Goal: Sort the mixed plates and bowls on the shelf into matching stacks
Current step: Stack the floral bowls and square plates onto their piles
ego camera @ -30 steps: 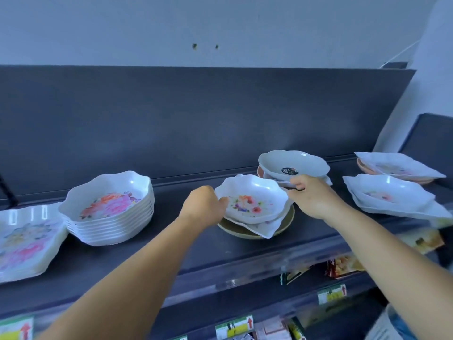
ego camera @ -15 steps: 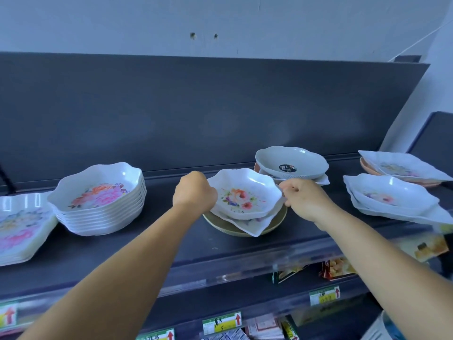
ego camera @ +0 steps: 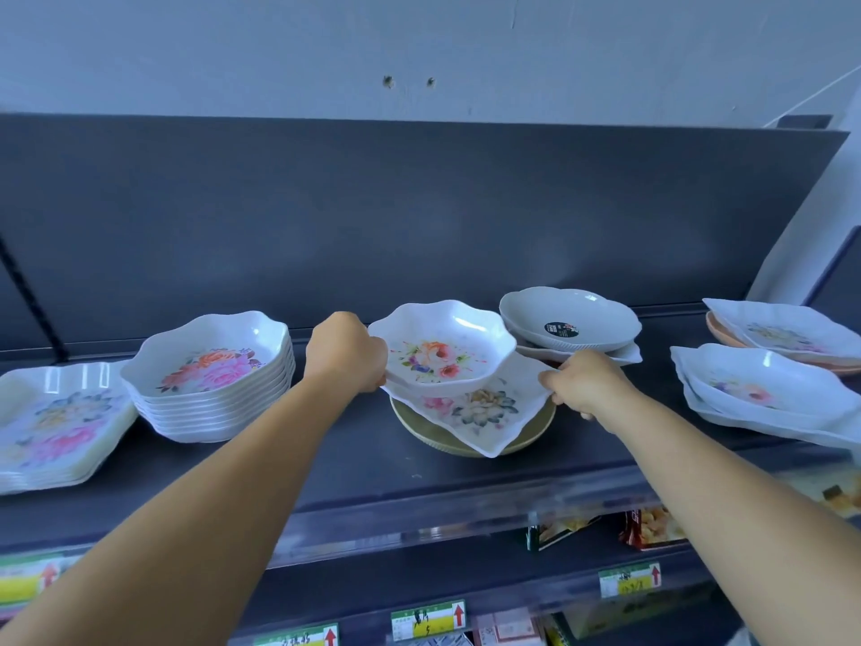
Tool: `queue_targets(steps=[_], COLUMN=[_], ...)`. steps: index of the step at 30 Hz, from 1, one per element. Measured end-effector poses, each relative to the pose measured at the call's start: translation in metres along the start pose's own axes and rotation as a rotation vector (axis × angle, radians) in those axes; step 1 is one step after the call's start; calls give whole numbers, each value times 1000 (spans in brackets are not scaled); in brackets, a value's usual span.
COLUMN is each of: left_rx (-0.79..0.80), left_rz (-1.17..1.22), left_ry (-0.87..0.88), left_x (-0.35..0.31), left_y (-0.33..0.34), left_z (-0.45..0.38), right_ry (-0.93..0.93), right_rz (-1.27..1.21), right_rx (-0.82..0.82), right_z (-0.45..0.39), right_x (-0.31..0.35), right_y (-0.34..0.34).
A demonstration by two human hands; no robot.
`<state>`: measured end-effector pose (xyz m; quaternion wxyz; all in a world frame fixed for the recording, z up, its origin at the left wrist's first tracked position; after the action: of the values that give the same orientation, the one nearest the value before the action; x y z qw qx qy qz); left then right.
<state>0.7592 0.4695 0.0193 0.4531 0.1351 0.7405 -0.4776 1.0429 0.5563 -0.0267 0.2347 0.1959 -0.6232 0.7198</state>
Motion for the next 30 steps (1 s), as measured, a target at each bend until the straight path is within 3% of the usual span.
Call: queue_targets(steps=[8, 18, 25, 30], left_rx=[-37, -191, -383, -436], left_rz=[9, 64, 88, -1], left_ry=[-6, -5, -140, -219], left_x=[-2, -12, 45, 86], left_y=[-19, -81, -152, -185], left_z=[7, 20, 20, 9], right_ry=[-16, -182, -220, -233], right_rz=[-251, -341, -410, -412], right_rx=[78, -81, -110, -130], right_z=[-3, -6, -7, 0], right_x=[5, 43, 76, 103], right_y=[6, -21, -9, 3])
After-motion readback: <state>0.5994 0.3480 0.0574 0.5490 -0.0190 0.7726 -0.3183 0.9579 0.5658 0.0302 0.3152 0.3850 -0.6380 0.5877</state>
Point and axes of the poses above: each hand's wrist, its own z-axis away from the middle knuckle, its own y-axis out of the palm, x = y × z, the point moved 8 cm from there along -z, towards the middle knuckle, and after that the axes turned 8 degrees about z, right-handed, at the moved point
